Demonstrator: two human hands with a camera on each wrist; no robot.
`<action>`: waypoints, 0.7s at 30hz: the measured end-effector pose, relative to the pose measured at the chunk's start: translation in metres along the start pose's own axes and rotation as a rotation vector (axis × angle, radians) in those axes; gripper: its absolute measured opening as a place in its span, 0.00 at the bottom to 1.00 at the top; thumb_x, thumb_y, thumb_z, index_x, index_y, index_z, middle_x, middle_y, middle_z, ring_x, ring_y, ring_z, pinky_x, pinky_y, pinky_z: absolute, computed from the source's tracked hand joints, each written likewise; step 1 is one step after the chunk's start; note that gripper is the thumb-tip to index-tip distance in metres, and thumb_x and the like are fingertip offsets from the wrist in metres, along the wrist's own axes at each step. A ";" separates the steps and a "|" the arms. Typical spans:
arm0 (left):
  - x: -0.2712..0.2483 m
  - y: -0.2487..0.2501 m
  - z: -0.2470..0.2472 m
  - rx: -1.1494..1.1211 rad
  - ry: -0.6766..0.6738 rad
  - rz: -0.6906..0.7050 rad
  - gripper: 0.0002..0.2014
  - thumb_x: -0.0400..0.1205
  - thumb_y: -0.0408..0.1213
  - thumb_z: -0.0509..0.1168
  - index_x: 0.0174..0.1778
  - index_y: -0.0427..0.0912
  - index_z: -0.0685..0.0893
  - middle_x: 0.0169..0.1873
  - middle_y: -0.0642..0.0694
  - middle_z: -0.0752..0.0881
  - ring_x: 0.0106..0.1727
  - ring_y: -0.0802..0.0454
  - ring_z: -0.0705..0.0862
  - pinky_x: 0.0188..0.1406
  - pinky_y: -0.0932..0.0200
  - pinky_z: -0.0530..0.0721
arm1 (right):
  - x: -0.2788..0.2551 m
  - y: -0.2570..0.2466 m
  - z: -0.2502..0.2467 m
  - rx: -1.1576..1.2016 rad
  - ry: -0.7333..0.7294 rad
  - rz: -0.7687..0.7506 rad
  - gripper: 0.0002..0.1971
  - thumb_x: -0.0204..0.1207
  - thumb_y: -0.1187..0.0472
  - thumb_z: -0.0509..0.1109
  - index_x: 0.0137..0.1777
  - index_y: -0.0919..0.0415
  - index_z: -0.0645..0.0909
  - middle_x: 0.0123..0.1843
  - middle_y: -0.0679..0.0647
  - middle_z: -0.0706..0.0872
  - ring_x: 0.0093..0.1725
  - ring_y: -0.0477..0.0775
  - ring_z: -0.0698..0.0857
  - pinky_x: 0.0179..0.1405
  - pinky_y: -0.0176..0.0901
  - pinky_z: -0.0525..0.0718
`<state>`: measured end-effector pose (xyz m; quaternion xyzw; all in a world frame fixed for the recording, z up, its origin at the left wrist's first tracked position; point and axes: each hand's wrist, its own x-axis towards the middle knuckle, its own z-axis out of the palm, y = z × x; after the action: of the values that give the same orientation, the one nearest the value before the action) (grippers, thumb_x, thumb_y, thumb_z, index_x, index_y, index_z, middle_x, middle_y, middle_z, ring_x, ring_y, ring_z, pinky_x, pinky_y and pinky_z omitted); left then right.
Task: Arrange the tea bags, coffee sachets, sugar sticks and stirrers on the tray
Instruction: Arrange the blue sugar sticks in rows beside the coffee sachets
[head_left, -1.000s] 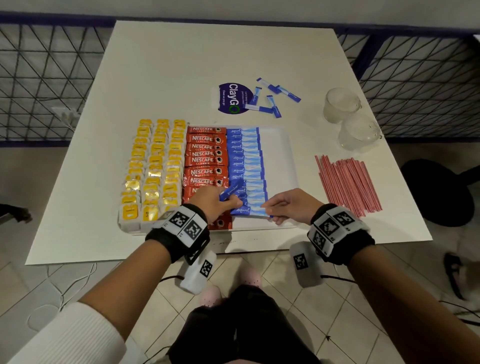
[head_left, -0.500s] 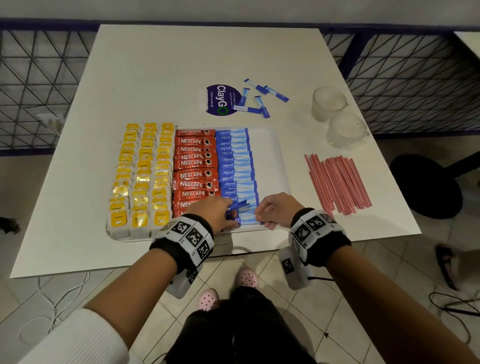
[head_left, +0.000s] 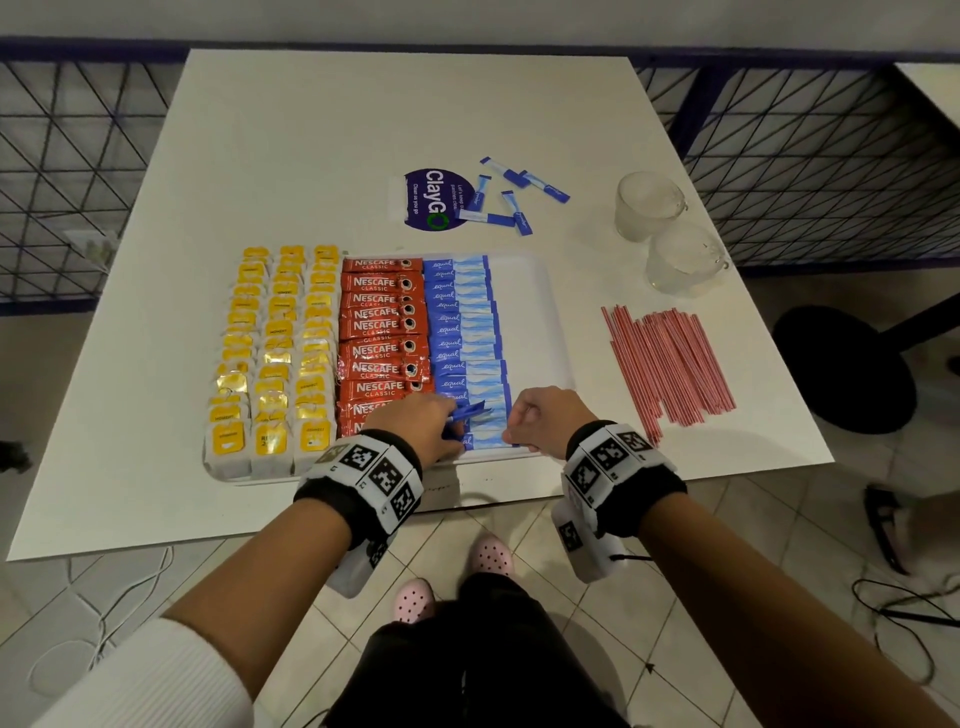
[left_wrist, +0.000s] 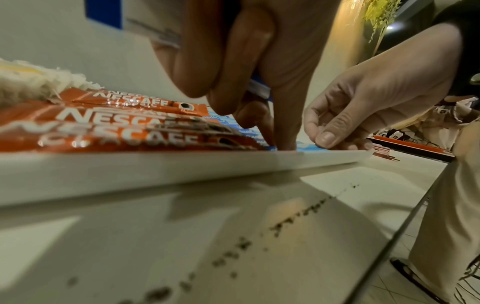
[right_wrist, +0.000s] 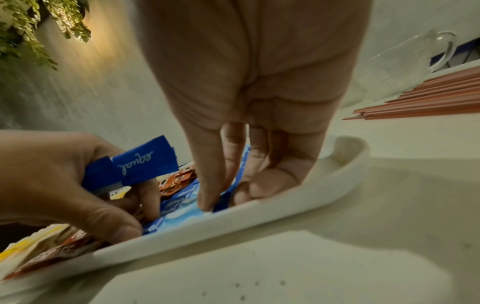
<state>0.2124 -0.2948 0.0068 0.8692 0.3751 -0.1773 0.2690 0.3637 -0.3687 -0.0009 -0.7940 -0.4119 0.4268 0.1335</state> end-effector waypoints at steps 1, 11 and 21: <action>0.000 -0.001 0.000 -0.009 0.003 -0.003 0.11 0.81 0.44 0.65 0.56 0.45 0.80 0.56 0.48 0.82 0.54 0.51 0.80 0.52 0.58 0.77 | 0.000 0.000 0.000 -0.001 0.002 0.001 0.14 0.71 0.64 0.74 0.31 0.53 0.73 0.29 0.46 0.77 0.30 0.43 0.75 0.43 0.41 0.79; 0.001 -0.004 0.002 -0.024 0.026 -0.005 0.09 0.81 0.44 0.64 0.53 0.45 0.80 0.54 0.48 0.82 0.48 0.55 0.76 0.50 0.58 0.77 | -0.004 0.004 -0.001 -0.016 -0.008 -0.040 0.14 0.70 0.62 0.75 0.32 0.52 0.72 0.31 0.44 0.75 0.32 0.40 0.73 0.33 0.31 0.74; 0.003 -0.002 0.003 -0.026 0.027 -0.019 0.11 0.81 0.45 0.65 0.55 0.45 0.80 0.55 0.48 0.83 0.55 0.51 0.81 0.56 0.54 0.81 | -0.002 0.006 0.001 -0.008 0.023 -0.046 0.15 0.70 0.63 0.75 0.31 0.52 0.71 0.30 0.44 0.74 0.30 0.40 0.72 0.33 0.31 0.73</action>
<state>0.2128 -0.2936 0.0021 0.8644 0.3892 -0.1631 0.2734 0.3653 -0.3736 -0.0038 -0.7895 -0.4303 0.4129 0.1448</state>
